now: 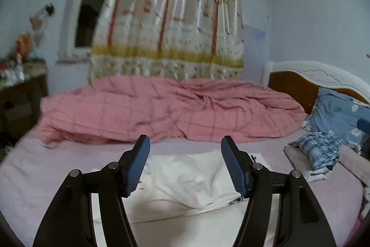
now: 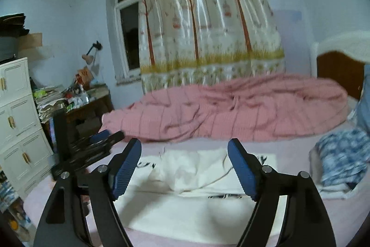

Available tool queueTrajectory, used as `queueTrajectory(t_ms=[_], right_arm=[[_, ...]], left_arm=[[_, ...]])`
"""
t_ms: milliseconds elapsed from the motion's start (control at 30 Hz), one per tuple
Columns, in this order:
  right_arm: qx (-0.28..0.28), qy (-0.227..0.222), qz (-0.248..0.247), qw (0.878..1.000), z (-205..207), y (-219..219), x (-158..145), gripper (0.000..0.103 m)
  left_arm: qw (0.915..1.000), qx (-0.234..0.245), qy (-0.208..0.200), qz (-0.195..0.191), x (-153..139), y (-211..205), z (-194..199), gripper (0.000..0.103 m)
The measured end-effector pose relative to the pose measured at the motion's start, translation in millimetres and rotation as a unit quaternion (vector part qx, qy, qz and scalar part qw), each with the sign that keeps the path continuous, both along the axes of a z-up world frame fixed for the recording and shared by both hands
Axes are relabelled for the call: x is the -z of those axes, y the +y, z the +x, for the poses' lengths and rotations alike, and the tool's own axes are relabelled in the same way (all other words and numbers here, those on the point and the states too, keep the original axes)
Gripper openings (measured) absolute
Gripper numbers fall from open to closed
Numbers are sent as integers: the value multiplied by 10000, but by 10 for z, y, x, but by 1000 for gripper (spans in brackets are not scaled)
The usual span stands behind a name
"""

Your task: Fold large clothes

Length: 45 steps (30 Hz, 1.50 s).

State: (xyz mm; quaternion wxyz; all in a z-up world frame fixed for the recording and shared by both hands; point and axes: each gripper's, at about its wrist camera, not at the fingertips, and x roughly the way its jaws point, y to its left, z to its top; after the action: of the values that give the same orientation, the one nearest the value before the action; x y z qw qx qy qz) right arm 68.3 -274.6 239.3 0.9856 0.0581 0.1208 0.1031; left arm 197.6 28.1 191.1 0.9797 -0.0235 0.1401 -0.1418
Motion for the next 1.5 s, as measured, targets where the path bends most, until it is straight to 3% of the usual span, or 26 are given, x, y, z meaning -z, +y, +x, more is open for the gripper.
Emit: queueTrajectory(t_ms=[133, 233, 333, 433, 633, 733, 800, 967, 1067, 1100, 1133, 1167, 1200, 1233, 1300, 1400, 1467, 1500], right_arm=[[-22, -384, -49, 9992, -296, 17, -65, 89], [300, -563, -432, 9970, -413, 84, 63, 96], [762, -472, -704, 9935, -386, 76, 318, 101], [878, -131, -546, 9946, -160, -12, 522, 101], [993, 896, 83, 9910, 813, -306, 755, 101], [1077, 1310, 218, 9853, 1481, -327, 961, 101], [1085, 1554, 256, 9815, 1924, -306, 1156, 100], [908, 2235, 222, 9702, 2888, -229, 1797, 86], [807, 2476, 265, 9651, 3235, -269, 2185, 69], [795, 2522, 214, 9642, 3298, -287, 2295, 59], [806, 2563, 128, 9631, 3354, -309, 2419, 50], [853, 2690, -1, 9594, 3422, -338, 2567, 43], [853, 2860, -5, 9544, 3470, -371, 2664, 28], [761, 2952, 244, 9521, 3495, -425, 2728, 21], [735, 2949, 566, 9510, 3496, -495, 2769, 16], [779, 2896, 480, 9528, 3497, -473, 2759, 12], [819, 2858, 433, 9538, 3486, -455, 2751, 11], [829, 2823, 411, 9549, 3477, -445, 2740, 10]], left_arm=[[9987, -274, -384, 173, -249, 156, -439, 77], [9978, -392, -502, 200, -285, 259, -681, 86], [9977, -462, -471, 161, -179, 302, -770, 101], [9981, -472, -357, 176, -22, 299, -707, 102], [9920, -1134, -206, 508, 273, 102, 72, 102], [9935, -1111, 165, 210, 476, 32, 614, 102], [9919, -1179, 373, 283, 671, -86, 995, 102], [9855, -1074, 1075, 762, 1344, -325, 1874, 88], [9856, -1039, 1115, 739, 1747, -333, 2113, 78], [9855, -982, 1189, 704, 1877, -325, 2173, 76], [9837, -867, 1439, 645, 1999, -319, 2265, 70], [9795, -650, 1841, 493, 2093, -289, 2365, 55], [9753, -421, 2163, 111, 2167, -230, 2437, 49], [9722, -340, 2307, -190, 2204, -164, 2466, 44], [9659, -394, 2518, -448, 2258, -61, 2503, 43], [9632, -278, 2594, -645, 2282, -28, 2489, 41], [9639, -132, 2567, -688, 2268, -40, 2462, 23], [9655, -116, 2512, -669, 2253, -55, 2436, 20]])
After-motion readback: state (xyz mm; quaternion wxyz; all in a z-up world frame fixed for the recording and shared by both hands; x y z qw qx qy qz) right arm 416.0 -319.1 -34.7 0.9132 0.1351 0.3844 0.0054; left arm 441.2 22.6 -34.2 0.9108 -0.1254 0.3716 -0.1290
